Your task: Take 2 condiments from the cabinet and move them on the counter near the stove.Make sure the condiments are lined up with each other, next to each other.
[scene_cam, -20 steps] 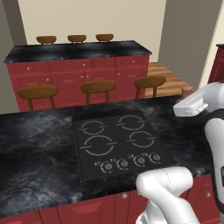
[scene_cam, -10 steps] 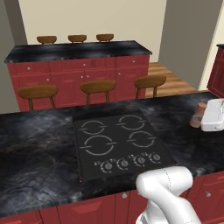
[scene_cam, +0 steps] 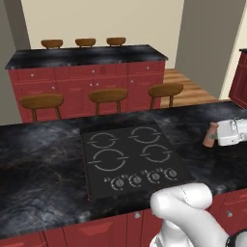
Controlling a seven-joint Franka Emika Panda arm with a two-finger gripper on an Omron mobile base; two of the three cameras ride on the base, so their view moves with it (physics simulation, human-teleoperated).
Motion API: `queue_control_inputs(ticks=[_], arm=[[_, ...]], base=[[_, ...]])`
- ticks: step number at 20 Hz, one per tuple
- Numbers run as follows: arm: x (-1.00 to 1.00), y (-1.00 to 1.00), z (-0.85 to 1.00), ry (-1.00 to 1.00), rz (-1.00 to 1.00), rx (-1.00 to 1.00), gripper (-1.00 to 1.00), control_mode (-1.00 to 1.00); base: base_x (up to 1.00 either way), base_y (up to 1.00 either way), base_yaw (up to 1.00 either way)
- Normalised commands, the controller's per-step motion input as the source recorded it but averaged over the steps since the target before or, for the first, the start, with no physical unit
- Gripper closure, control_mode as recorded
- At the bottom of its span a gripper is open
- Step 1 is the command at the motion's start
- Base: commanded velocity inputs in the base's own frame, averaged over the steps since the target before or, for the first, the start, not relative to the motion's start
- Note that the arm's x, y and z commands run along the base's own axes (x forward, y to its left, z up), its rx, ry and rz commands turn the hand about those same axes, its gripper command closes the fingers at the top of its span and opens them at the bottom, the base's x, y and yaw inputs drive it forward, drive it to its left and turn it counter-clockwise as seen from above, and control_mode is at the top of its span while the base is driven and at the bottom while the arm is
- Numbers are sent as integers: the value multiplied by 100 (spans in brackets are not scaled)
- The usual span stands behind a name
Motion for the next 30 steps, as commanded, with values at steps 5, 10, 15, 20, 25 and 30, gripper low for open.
queue_control_inputs(ticks=[5,10,15,20,25,30], arm=[[48,-17,-61,13,2,-1,100,-100],[29,0,-60,0,3,0,100,-100],[22,-1,-52,-2,7,-2,100,-100],[18,-10,-50,-5,10,-7,100,-100],[2,-11,-38,-8,6,-5,100,-100],[0,-1,-17,-11,5,0,100,-100]], base=[[0,0,0],[0,0,0],[0,0,0],[0,0,0],[0,0,0],[0,0,0]])
